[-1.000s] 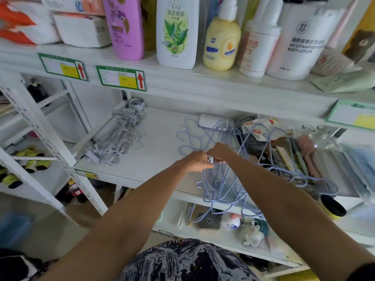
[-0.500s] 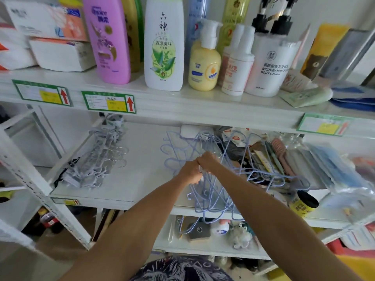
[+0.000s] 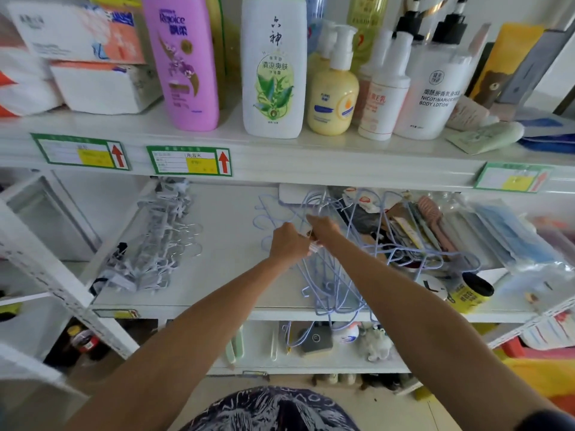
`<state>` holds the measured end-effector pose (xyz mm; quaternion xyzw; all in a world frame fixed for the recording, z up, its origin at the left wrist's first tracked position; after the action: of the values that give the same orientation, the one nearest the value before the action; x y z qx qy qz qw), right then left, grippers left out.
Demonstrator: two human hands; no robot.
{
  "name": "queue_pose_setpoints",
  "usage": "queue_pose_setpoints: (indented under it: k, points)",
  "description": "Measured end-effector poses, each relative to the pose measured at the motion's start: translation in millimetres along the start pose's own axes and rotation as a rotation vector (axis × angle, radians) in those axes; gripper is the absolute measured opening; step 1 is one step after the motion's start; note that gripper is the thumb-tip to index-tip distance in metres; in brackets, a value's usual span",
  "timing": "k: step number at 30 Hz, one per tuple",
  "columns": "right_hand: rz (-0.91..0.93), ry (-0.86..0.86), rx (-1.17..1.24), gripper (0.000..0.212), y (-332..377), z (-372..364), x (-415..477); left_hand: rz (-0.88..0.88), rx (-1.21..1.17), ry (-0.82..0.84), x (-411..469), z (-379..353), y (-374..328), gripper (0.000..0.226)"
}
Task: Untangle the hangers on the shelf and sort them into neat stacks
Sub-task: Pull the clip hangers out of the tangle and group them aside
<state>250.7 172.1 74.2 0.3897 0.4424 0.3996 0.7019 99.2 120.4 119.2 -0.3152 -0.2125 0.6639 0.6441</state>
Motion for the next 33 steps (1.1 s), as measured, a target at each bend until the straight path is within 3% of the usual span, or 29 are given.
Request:
queue_pose_setpoints:
  k: [3,7,11,15,17,23,27,33]
  points:
    - [0.000,-0.078,0.254,0.036,15.2,-5.0,4.2,0.059,-0.145,0.025,-5.2,17.3,29.8,0.035]
    - [0.107,-0.092,0.458,0.032,38.4,-48.1,2.3,0.099,-0.303,0.013,-17.8,55.4,61.0,0.021]
    - [0.063,0.036,0.602,0.032,55.0,-128.8,-8.0,0.201,-0.400,-0.083,-20.8,104.5,111.9,0.020]
    - [-0.098,0.221,0.770,0.029,62.3,-210.8,-27.8,0.293,-0.528,-0.125,-29.8,142.5,158.3,0.023]
    - [-0.152,0.340,0.736,0.024,65.1,-250.1,-40.7,0.312,-0.489,-0.147,-33.5,162.0,182.1,0.025]
    - [-0.217,0.694,0.306,0.026,50.2,-335.2,-96.6,0.414,-0.249,-0.276,-34.6,218.6,253.4,0.017]
    - [-0.233,0.714,0.198,0.038,29.6,-358.8,-112.8,0.443,-0.032,-0.286,-23.8,238.3,265.5,0.016]
    - [-0.200,0.640,0.144,0.021,38.9,-358.1,-120.3,0.394,0.160,-0.318,-4.3,236.4,259.1,0.036]
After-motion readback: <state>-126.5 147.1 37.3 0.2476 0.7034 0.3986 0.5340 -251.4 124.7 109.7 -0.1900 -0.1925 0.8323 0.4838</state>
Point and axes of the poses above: each hand's wrist, its own x-axis towards the middle knuckle, its own z-axis out of the back of the hand, y = z × x, the point moved 10 cm from there along x, towards the middle knuckle, and after that the axes turned 10 degrees about x, right-handed, at the moved point
